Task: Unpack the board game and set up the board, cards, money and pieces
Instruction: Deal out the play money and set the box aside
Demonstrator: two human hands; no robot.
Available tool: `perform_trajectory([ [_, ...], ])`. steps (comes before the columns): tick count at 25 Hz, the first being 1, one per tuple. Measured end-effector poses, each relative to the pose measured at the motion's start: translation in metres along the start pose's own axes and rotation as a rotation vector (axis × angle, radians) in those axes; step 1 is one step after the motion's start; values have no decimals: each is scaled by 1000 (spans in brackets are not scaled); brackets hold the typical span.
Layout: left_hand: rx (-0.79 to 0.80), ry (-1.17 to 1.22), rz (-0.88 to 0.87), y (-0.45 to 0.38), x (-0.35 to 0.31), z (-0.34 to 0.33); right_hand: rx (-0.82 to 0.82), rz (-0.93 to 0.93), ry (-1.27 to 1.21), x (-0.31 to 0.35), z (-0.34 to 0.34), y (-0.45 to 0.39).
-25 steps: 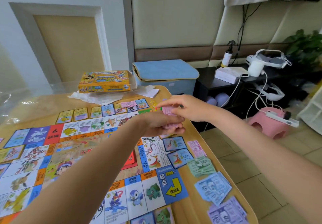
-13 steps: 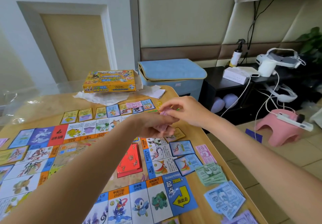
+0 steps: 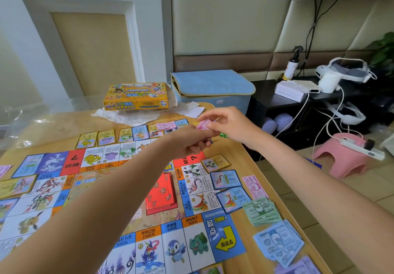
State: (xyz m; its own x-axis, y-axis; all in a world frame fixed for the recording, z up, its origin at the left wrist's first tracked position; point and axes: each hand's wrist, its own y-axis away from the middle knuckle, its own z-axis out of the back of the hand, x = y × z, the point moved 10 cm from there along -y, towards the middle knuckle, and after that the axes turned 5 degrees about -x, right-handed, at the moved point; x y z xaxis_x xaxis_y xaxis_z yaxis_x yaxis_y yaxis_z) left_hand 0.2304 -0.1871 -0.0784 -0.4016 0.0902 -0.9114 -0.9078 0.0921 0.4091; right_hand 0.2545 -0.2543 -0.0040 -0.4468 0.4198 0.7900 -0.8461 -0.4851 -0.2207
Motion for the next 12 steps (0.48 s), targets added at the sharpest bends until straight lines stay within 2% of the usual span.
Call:
perform_trajectory([
  [5, -8, -119, 17, 1, -3, 1, -84, -206, -211, -28, 5, 6],
  [8, -180, -174, -4, -2, -9, 18, -236, -458, -473, -77, 17, 10],
  [10, -339, -244, -46, -6, -8, 38, -365, -627, -442, -117, 32, 20],
  [12, -414, -358, -136, -10, -12, 44, -453, -758, -273, -146, 44, 33],
])
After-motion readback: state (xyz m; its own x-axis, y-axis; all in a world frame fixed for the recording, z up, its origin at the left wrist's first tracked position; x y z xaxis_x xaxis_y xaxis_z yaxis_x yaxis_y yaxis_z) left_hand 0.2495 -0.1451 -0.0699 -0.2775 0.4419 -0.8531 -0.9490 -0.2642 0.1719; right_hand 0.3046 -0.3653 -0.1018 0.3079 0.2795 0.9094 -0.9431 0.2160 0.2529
